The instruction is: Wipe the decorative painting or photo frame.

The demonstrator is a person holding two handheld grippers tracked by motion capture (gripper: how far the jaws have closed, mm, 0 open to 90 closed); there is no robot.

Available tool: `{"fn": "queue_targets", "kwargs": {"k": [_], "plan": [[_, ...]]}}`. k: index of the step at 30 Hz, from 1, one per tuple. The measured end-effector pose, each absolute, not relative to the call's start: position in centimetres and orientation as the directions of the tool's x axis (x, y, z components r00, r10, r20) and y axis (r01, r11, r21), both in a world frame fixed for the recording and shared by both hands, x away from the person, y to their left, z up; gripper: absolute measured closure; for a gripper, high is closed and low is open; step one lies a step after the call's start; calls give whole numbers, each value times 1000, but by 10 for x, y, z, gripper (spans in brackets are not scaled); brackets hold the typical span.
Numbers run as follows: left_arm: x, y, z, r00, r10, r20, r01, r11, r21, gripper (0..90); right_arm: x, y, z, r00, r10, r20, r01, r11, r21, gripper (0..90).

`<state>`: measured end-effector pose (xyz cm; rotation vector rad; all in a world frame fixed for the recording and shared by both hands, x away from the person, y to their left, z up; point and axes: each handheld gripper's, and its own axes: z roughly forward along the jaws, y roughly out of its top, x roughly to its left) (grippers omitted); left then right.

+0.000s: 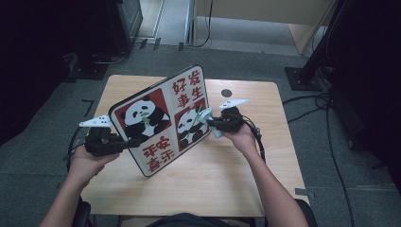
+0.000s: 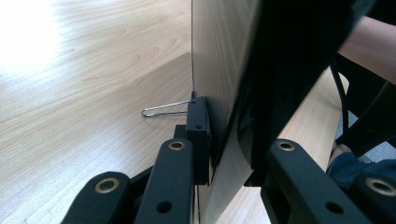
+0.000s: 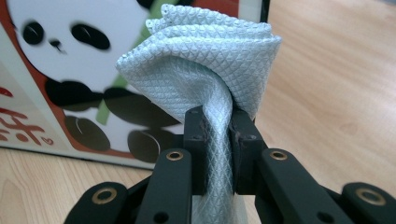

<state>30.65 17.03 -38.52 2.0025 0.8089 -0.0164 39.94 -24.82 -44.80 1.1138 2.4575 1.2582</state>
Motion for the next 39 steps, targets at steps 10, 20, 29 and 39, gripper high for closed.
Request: {"fn": "queue_targets", "kwargs": {"k": [10, 20, 29, 39], "plan": [[306, 169, -386, 785, 531, -320, 543, -339, 768, 779, 399, -247, -469, -701, 688, 187, 575, 391, 718, 797], [307, 169, -386, 788, 526, -318, 538, -340, 771, 775, 398, -245, -484, -699, 690, 188, 596, 417, 686, 798], [307, 169, -386, 783, 527, -331, 549, -334, 767, 772, 398, -243, -491, -694, 690, 205, 620, 429, 657, 798], [307, 169, -386, 782, 528, -331, 550, -335, 765, 769, 396, -248, -479, -682, 699, 215, 636, 422, 647, 802]]}}
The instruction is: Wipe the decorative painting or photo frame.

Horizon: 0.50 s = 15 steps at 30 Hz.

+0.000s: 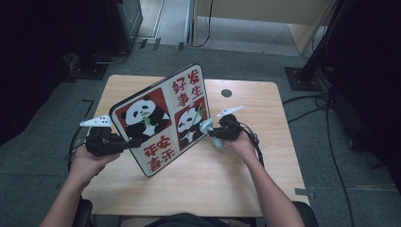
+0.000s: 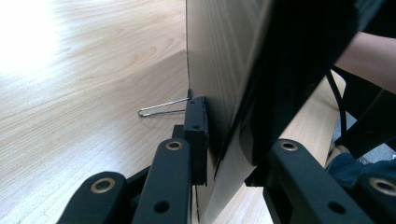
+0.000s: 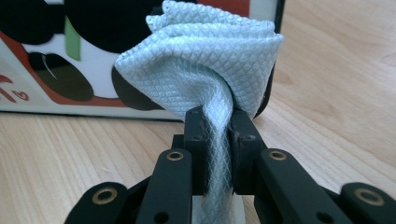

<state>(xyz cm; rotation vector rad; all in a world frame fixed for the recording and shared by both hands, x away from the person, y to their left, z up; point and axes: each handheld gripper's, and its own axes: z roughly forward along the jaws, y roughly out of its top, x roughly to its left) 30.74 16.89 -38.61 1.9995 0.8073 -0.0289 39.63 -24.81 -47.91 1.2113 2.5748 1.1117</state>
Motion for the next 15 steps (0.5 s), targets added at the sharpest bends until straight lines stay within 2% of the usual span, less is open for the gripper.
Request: {"fn": "queue_targets", "kwargs": {"k": [7, 15], "plan": [[307, 169, -386, 782, 531, -326, 547, -335, 767, 770, 395, -254, -458, -671, 699, 245, 628, 362, 688, 805], [307, 168, -386, 784, 534, -317, 541, -337, 771, 771, 397, -255, -415, -692, 689, 215, 588, 366, 721, 806]]}}
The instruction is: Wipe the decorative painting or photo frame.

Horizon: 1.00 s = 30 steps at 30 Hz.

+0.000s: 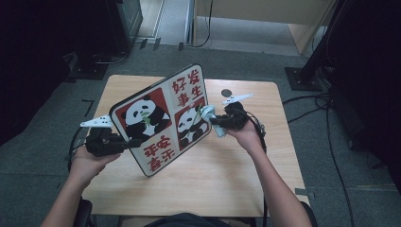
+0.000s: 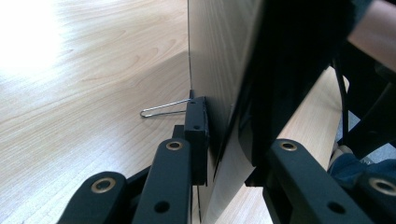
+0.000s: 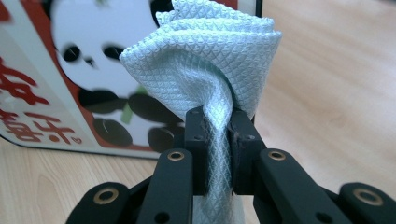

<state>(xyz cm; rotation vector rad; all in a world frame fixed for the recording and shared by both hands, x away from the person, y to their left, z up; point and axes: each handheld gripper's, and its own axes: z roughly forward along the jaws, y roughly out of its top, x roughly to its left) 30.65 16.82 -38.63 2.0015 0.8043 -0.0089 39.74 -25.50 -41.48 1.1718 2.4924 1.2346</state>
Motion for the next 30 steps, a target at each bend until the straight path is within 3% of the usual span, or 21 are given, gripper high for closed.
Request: {"fn": "queue_targets", "kwargs": {"k": [22, 30], "plan": [[306, 167, -386, 779, 542, -316, 544, -332, 770, 779, 416, -212, -275, -795, 605, 48, 373, 425, 825, 805], [303, 167, -386, 781, 541, -312, 540, -335, 772, 776, 426, -193, -270, -807, 589, 34, 359, 445, 821, 805]]}}
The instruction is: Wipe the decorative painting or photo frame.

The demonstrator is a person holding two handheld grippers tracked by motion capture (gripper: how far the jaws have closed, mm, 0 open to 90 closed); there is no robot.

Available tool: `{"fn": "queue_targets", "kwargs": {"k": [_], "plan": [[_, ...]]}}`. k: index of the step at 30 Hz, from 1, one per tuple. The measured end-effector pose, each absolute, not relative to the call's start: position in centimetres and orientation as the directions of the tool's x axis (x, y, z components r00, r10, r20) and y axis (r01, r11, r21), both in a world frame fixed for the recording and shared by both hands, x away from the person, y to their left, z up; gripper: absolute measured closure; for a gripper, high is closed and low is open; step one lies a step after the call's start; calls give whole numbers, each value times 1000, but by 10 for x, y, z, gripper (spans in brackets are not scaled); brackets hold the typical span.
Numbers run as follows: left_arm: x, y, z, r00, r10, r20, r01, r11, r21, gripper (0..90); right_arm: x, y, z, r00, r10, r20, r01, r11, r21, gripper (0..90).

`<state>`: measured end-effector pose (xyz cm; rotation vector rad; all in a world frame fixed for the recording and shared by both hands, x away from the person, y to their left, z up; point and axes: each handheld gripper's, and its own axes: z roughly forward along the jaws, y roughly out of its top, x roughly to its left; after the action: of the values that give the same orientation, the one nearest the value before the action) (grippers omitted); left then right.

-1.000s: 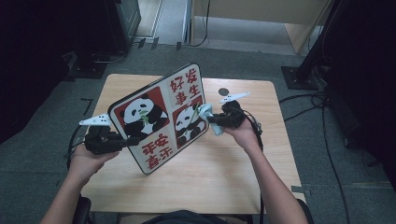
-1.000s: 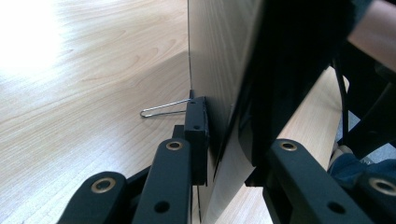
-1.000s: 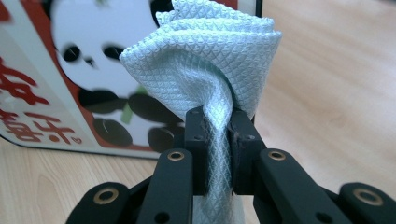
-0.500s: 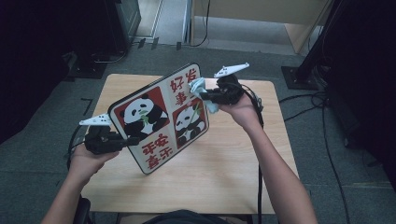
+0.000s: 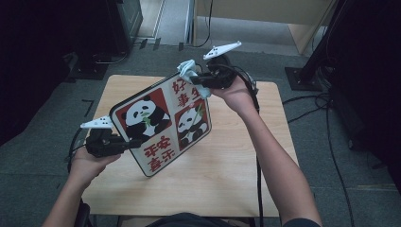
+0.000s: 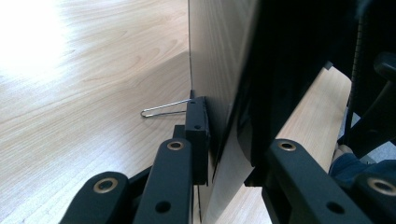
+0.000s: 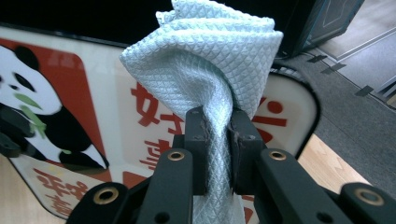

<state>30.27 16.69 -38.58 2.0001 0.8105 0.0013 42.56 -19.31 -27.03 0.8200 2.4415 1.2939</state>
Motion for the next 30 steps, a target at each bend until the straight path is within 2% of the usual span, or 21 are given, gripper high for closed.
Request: {"fn": "queue_targets", "kwargs": {"k": [30], "plan": [[304, 168, -386, 782, 535, -318, 542, -334, 771, 772, 425, -195, -313, -817, 569, 95, 391, 424, 817, 803]]}}
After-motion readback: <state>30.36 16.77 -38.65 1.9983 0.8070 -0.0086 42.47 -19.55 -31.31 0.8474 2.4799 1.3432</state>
